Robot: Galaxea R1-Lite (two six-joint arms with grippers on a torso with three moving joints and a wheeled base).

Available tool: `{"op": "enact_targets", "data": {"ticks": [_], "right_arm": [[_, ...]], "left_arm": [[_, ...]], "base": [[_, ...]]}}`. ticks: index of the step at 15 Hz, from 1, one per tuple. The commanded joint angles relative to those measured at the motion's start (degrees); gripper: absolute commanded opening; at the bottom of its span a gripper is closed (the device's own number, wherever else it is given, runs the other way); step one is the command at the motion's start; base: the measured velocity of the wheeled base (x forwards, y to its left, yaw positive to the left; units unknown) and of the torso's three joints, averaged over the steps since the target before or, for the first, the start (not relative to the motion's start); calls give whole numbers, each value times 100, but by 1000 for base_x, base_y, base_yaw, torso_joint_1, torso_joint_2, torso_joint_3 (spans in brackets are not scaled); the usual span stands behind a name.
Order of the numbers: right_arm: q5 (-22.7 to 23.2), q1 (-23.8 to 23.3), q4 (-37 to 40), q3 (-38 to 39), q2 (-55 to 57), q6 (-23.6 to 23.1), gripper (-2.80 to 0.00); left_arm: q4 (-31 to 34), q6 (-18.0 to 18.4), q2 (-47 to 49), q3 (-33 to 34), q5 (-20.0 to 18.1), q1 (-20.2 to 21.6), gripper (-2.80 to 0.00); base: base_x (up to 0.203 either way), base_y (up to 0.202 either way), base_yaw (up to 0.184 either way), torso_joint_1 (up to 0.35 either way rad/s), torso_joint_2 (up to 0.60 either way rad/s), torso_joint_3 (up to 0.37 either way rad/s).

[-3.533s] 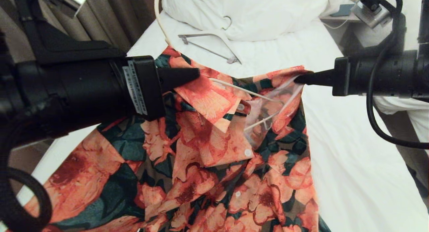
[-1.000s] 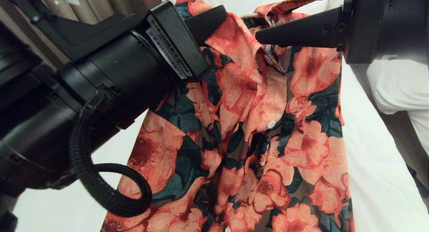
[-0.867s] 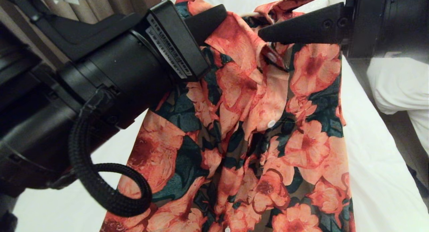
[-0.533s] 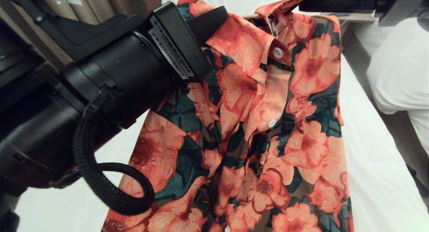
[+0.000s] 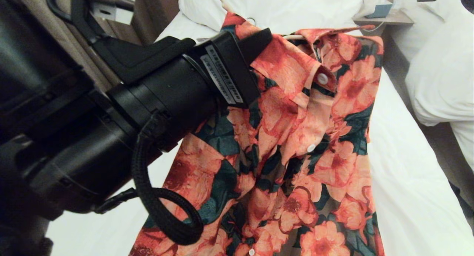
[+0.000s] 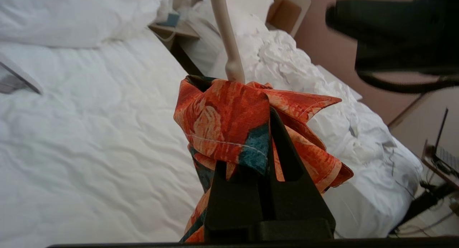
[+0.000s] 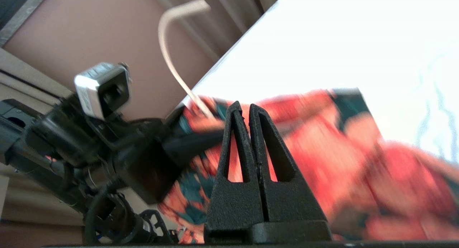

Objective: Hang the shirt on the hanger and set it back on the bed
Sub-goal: Take the clothes hanger out of the clothes

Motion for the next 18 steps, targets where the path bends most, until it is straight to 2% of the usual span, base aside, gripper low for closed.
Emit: {"op": "enact_targets", "data": {"ticks": [1,5,6,9,10,15,18], "right_arm": [[9,19,14,-8,-45,-5,-280],[-2,10,272,36,-151,8,-280],[-7,10,560,47,-222,9,-280],[-274,2,1051,141,-363,12,-280],[-281,10,1168,151,-372,-2,0],[-282,64,1271,339,-183,-400,0],[-289,203,1172,360,39,-864,0]], "left_arm": [[-34,-11,270,2,17,-132,-280],[-34,-73,502,2,22,-239,-280],[-34,-78,557,2,35,-258,-280],[-34,-78,657,-15,61,-275,-280],[-34,-78,666,-24,62,-284,-280],[-34,-69,666,-42,97,-293,-280],[-34,-69,655,-42,97,-293,-280]], "base": [[0,0,0,0,0,0],[0,0,0,0,0,0],[0,0,0,0,0,0],[0,0,0,0,0,0],[0,0,0,0,0,0],[0,0,0,0,0,0],[0,0,0,0,0,0]]}}
